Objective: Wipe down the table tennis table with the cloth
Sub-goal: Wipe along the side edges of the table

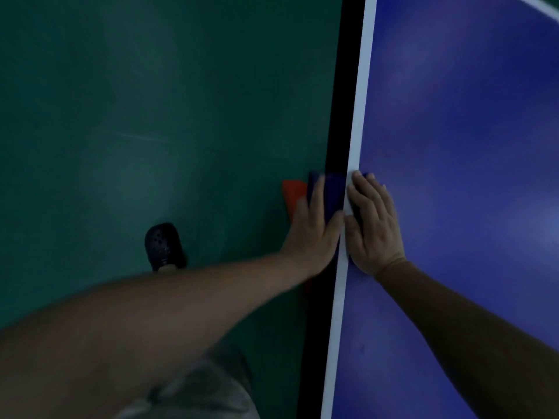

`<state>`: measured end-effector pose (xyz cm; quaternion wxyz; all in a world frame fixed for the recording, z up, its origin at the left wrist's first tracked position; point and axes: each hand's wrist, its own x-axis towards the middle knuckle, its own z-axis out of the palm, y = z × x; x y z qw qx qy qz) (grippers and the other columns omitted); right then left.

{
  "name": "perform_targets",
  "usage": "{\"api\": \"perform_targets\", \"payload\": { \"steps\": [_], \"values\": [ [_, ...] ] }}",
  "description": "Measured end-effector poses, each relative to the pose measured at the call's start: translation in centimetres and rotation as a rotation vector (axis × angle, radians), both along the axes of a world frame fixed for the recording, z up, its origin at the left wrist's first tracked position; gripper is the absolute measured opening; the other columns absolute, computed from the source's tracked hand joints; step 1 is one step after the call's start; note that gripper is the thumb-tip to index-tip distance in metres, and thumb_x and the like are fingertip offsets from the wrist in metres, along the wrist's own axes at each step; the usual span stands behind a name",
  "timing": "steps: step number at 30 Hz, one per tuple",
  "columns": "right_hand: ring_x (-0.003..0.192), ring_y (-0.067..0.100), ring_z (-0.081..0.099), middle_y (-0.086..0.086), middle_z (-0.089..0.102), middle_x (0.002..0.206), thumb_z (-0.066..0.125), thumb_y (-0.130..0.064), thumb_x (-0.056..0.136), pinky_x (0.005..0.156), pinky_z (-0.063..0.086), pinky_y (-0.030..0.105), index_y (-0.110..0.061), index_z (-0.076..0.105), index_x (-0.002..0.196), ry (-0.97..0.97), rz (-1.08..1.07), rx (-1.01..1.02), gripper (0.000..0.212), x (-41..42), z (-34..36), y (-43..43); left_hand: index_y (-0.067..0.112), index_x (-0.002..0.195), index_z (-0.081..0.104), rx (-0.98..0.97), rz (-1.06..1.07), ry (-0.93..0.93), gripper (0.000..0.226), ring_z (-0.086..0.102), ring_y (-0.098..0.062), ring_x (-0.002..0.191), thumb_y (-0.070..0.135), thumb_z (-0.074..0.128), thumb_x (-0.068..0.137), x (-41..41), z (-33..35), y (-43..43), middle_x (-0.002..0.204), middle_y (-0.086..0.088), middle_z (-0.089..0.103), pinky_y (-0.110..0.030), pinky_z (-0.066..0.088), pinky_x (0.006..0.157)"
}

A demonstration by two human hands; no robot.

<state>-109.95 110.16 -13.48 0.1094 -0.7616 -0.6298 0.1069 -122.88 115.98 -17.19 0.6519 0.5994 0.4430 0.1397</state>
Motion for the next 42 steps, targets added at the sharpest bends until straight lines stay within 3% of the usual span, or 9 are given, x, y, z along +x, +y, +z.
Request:
{"api": "perform_targets", "payload": {
  "steps": [6, 9, 12, 15, 18, 21, 31, 36, 42],
  "values": [
    [0.122, 0.041, 0.054, 0.027, 0.057, 0.133, 0.048, -0.008, 0.098, 0.112, 0.035, 0.036, 0.011, 0.060, 0.118, -0.009, 0.060, 0.037, 0.031, 2.0, 1.6, 3.3, 0.020, 0.160, 0.003, 0.118, 0.017, -0.008, 0.071, 0.036, -0.037, 0.137, 0.042, 0.041, 0.105, 2.2, -0.9, 2.9, 0.147, -0.026, 0.033, -0.047, 0.025, 0.119],
    [0.134, 0.041, 0.045, 0.025, 0.049, 0.145, 0.049, -0.009, 0.101, 0.119, 0.030, 0.042, 0.010, 0.053, 0.134, -0.095, 0.026, -0.020, 0.038, 4.8, 1.5, 8.3, 0.048, 0.152, -0.016, 0.026, -0.068, -0.080, 0.069, 0.032, -0.023, 0.136, 0.059, 0.030, 0.101, -2.5, 0.3, -3.7, 0.148, -0.008, 0.028, -0.030, 0.017, 0.118],
    [0.148, 0.035, 0.029, 0.016, 0.034, 0.160, 0.040, -0.018, 0.106, 0.126, 0.013, 0.038, 0.000, 0.040, 0.150, -0.142, -0.045, -0.064, 0.048, 6.8, 0.6, 12.8, 0.059, 0.147, -0.015, -0.034, -0.092, -0.076, 0.064, 0.040, -0.013, 0.118, 0.066, 0.023, 0.097, -3.1, 0.5, -4.4, 0.137, 0.002, 0.031, -0.027, 0.029, 0.106],
    [0.153, 0.028, 0.019, 0.008, 0.026, 0.165, 0.033, -0.024, 0.107, 0.126, 0.007, 0.033, -0.010, 0.034, 0.156, -0.153, -0.136, -0.061, 0.051, 7.2, -0.3, 14.0, 0.042, 0.157, -0.006, -0.038, -0.043, -0.051, 0.067, 0.039, -0.017, 0.119, 0.055, 0.030, 0.102, 0.7, 0.0, 0.9, 0.139, -0.006, 0.033, -0.024, 0.025, 0.103],
    [0.153, 0.030, 0.021, 0.011, 0.028, 0.164, 0.032, -0.025, 0.107, 0.127, 0.010, 0.038, -0.007, 0.036, 0.155, -0.184, -0.106, -0.054, 0.051, 7.4, -0.4, 13.7, 0.022, 0.160, 0.007, 0.057, 0.038, -0.007, 0.066, 0.042, -0.032, 0.128, 0.041, 0.039, 0.106, 5.1, -0.7, 8.4, 0.145, -0.022, 0.036, -0.043, 0.032, 0.114],
    [0.152, 0.031, 0.023, 0.012, 0.031, 0.162, 0.034, -0.025, 0.106, 0.126, 0.016, 0.043, -0.006, 0.039, 0.153, -0.178, -0.107, -0.044, 0.051, 7.6, -0.6, 13.8, 0.017, 0.160, 0.015, 0.109, 0.102, 0.009, 0.064, 0.049, -0.034, 0.119, 0.037, 0.043, 0.106, 8.4, -0.5, 13.7, 0.137, -0.022, 0.042, -0.049, 0.040, 0.105],
    [0.151, 0.030, 0.026, 0.009, 0.034, 0.161, 0.038, -0.024, 0.105, 0.121, 0.024, 0.052, -0.011, 0.042, 0.152, -0.122, -0.101, 0.009, 0.049, 8.0, -1.0, 13.5, 0.071, 0.140, -0.012, -0.014, -0.051, -0.014, 0.063, 0.045, 0.002, 0.115, 0.071, 0.031, 0.094, 0.3, 0.9, 1.2, 0.128, 0.022, 0.029, -0.035, 0.041, 0.107],
    [0.151, 0.030, 0.027, 0.009, 0.035, 0.161, 0.037, -0.025, 0.104, 0.121, 0.025, 0.053, -0.011, 0.042, 0.152, -0.105, -0.097, 0.014, 0.050, 8.2, -1.1, 13.4, 0.038, 0.158, 0.004, 0.013, 0.056, -0.013, 0.070, 0.040, -0.008, 0.123, 0.051, 0.041, 0.100, 6.7, -0.6, 11.0, 0.140, 0.002, 0.030, -0.026, 0.032, 0.105],
    [0.150, 0.030, 0.028, 0.007, 0.036, 0.160, 0.040, -0.024, 0.103, 0.121, 0.025, 0.053, -0.013, 0.042, 0.151, -0.072, -0.106, 0.033, 0.049, 8.6, -1.3, 13.5, 0.042, 0.156, 0.011, 0.033, 0.177, 0.014, 0.063, 0.048, -0.015, 0.118, 0.053, 0.035, 0.098, 12.5, -0.7, 18.4, 0.139, -0.006, 0.039, -0.035, 0.039, 0.104]
  ]
}}
